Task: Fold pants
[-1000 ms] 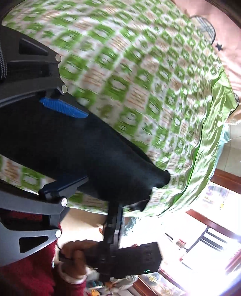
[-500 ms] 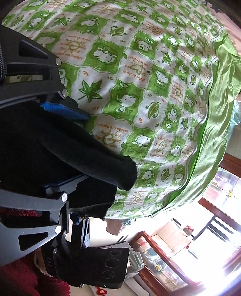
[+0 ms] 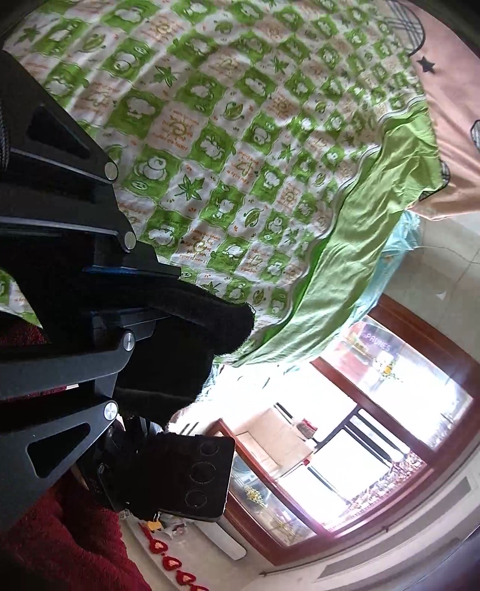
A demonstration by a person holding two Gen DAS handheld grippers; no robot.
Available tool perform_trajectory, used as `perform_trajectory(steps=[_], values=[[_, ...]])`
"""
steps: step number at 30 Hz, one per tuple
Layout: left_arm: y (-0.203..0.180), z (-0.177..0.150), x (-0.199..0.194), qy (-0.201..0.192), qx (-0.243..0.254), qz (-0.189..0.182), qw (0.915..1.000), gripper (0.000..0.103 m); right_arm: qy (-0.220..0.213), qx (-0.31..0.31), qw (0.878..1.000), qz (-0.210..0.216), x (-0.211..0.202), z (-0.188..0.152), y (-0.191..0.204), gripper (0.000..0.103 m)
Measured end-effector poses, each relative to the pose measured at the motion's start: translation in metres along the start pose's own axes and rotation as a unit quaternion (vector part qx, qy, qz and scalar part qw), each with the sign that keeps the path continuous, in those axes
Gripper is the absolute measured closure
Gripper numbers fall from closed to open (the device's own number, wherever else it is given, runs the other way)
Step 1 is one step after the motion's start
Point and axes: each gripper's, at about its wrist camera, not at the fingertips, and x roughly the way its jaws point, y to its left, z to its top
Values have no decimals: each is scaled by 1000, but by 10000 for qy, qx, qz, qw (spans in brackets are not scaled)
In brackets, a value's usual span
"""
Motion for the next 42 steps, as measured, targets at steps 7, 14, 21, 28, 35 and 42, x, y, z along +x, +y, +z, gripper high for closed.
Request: perform_trajectory(steps=[7,14,21,28,35,42], values=[[3,-55,-82,-683,-230,428,9965,91,828,-726,9923,569,63,-6,48,88],[51,-133,-123,-1122,-1057,939,9836,91,1747,-1141,9764,552,128,-26,66,88],[85,-193,-137,-1306,-1802,1342,9657,95,2688,-1682,9482,184,183,-53,85,85],[94,-241,-146,-1483,-2492,1548,9444,90,3305,-1835,9255,239,212,-63,88,53],[75,-263,-166,-1790,-2722,2048,9230,66,3451,-2137,9133,331,214,-61,105,46],[50,-284,-189,-2187,-2981,2571,8929,52,3149,-2181,9218,593,209,-32,120,46]])
